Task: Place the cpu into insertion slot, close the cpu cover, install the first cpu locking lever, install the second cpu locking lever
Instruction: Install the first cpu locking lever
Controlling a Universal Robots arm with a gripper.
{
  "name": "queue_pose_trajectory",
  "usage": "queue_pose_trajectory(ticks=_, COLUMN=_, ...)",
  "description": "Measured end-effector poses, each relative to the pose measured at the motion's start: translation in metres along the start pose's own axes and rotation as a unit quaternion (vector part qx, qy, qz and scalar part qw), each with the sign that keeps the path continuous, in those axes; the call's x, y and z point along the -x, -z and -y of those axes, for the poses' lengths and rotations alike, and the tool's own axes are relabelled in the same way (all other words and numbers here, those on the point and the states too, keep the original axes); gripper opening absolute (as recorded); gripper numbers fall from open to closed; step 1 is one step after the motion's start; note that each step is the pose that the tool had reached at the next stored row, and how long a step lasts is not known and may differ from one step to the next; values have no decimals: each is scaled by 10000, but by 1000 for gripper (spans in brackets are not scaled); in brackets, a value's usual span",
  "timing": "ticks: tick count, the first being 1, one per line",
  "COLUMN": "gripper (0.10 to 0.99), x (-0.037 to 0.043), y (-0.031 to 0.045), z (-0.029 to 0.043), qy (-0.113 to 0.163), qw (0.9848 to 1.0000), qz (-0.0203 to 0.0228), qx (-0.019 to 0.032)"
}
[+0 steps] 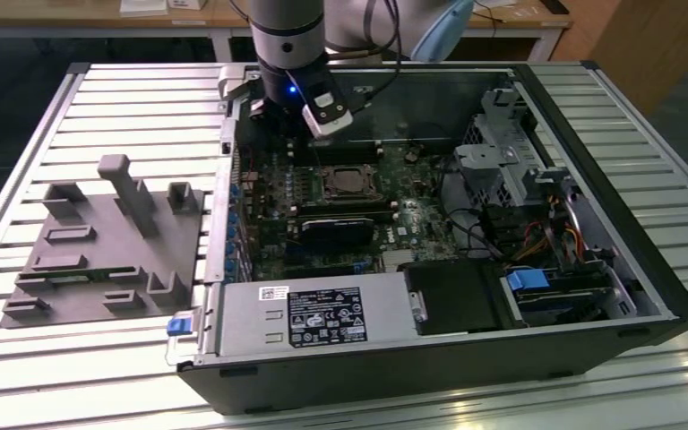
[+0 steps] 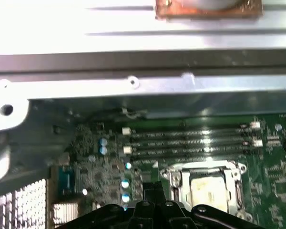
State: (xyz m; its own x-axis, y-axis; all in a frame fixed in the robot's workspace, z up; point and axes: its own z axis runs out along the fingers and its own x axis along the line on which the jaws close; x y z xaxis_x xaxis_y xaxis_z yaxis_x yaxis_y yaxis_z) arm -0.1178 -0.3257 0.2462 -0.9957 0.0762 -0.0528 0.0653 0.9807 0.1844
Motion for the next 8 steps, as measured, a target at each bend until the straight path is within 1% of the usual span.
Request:
queue_pose_trajectory(ticks=3, gripper=102, x=-24, y=0, z=2, qy=-16, qw=9997, qz=-15, qx=238)
queue_pose_trajectory(ticks=4, gripper=102, x=-27, y=0, z=2, qy=-21, qw=9995, qz=-20, qx=310)
queue_pose_trajectory(ticks=5, gripper=102, x=-28, y=0, z=2, qy=-24, qw=9994, qz=-23, qx=358)
queue_pose_trajectory(ticks=6, gripper=102, x=-28, y=0, z=2, qy=-26, qw=9992, qz=-25, qx=387)
queue_pose_trajectory(ticks=8, gripper=102, x=-28, y=0, z=2, qy=-27, qw=9992, qz=-25, qx=396)
